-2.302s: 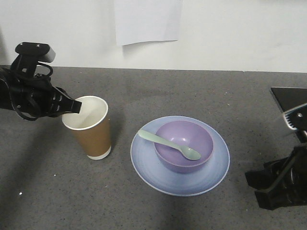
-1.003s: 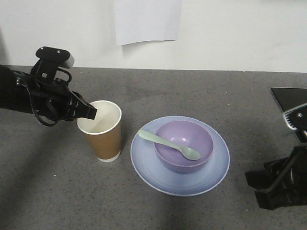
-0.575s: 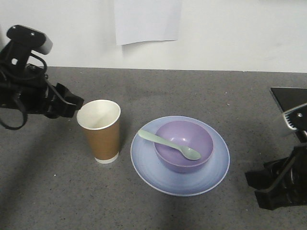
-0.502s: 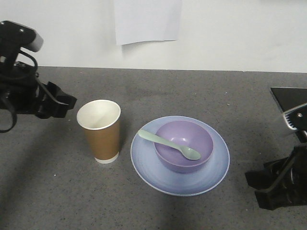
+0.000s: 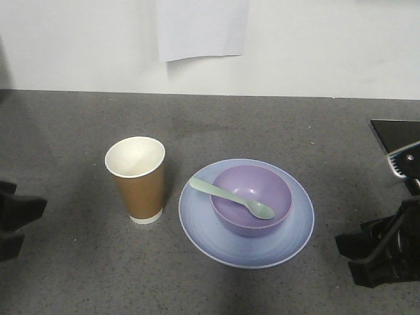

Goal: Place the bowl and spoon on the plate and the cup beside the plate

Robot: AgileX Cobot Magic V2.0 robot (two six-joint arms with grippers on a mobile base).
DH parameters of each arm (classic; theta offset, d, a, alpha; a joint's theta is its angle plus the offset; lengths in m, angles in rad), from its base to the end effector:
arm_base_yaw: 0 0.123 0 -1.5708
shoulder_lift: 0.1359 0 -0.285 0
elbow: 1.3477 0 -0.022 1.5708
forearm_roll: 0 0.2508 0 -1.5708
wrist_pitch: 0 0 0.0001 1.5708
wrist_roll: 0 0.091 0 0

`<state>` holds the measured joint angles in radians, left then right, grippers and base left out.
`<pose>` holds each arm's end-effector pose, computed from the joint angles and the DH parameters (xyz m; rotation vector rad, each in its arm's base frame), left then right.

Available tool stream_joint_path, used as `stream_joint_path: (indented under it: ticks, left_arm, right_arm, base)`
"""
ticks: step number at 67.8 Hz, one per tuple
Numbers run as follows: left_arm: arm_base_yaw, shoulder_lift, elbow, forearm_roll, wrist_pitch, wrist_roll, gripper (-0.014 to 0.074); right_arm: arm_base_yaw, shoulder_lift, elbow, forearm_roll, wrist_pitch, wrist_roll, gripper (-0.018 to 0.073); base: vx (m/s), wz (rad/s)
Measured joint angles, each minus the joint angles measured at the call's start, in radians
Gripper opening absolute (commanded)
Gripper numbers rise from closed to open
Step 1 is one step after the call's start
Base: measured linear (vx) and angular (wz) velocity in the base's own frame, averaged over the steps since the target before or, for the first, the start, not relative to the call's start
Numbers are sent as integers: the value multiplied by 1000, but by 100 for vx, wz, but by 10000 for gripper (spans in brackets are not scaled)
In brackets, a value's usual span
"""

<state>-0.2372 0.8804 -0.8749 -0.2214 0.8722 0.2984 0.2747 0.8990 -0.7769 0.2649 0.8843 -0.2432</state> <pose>0.1538 -0.0529 0.3446 0.5382 2.2851 -0.2390 0.1500 0.0614 0.3113 -0.5148 2.4230 0.3386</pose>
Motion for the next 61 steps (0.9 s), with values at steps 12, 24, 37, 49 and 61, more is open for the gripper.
stream_joint_path:
  ticks: [12, 24, 37, 49, 61]
  left_arm:
    - [0, -132, 98, 0, 0, -1, 370]
    - [0, -229, 136, 0, -3, -2, 332]
    - [0, -262, 139, 0, -10, -2, 172]
    - [0, -263, 139, 0, -17, -2, 17]
    - [0, -263, 139, 0, -18, -2, -8]
  right_arm:
    - [0, 0, 0, 0, 0, 0, 316]
    - [0, 0, 0, 0, 0, 0, 315]
    - [0, 0, 0, 0, 0, 0, 214]
    - [0, 0, 0, 1, 8, 0, 33]
    - [0, 0, 0, 1, 23, 0, -8]
  base:
    - [0, 0]
    - [0, 0]
    - [0, 0]
    - [0, 0]
    - [0, 0]
